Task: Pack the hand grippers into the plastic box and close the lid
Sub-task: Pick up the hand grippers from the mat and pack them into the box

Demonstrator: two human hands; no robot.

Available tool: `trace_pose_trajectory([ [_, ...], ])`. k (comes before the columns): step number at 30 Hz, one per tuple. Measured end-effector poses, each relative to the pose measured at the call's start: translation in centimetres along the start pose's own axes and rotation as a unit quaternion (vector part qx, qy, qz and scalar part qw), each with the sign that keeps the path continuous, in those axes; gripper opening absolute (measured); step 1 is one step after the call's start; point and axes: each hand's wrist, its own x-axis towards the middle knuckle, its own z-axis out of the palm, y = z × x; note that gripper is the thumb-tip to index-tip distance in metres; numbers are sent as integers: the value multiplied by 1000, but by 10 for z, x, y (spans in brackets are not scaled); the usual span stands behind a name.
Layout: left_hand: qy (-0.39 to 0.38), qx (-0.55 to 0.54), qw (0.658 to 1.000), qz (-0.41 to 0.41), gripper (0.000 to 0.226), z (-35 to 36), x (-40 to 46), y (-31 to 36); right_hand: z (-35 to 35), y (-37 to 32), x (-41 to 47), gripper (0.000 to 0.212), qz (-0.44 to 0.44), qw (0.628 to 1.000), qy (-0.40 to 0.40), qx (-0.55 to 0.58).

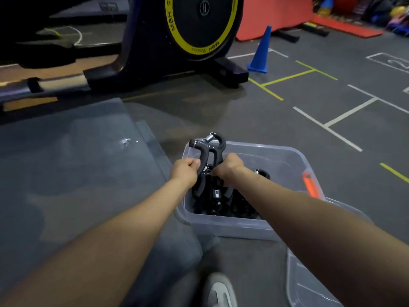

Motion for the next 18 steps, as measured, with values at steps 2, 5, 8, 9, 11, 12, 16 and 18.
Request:
trace_pose_trajectory([
  [2,16,126,991,34,25,-4,12,-8,4,4,16,34,4,998,20,-54],
  [5,33,275,960,46,37,-14,25,-25,16,18,34,31,27,994,20,-105],
  [8,7,298,954,35,44,-18,27,-35,30,31,45,29,35,990,4,-134],
  [9,2,295,955,35,46,-18,28,-36,34,35,48,29,35,989,1,-145],
  [11,2,279,960,34,48,-19,28,-37,40,43,53,30,36,986,3,-160],
  [12,5,267,963,31,48,-19,29,-37,41,45,55,30,41,986,4,-163],
  [16,8,244,969,22,49,-20,33,-38,48,45,62,19,40,990,20,-133],
  [18,5,235,972,19,49,-20,35,-40,52,43,64,11,27,992,27,-119],
])
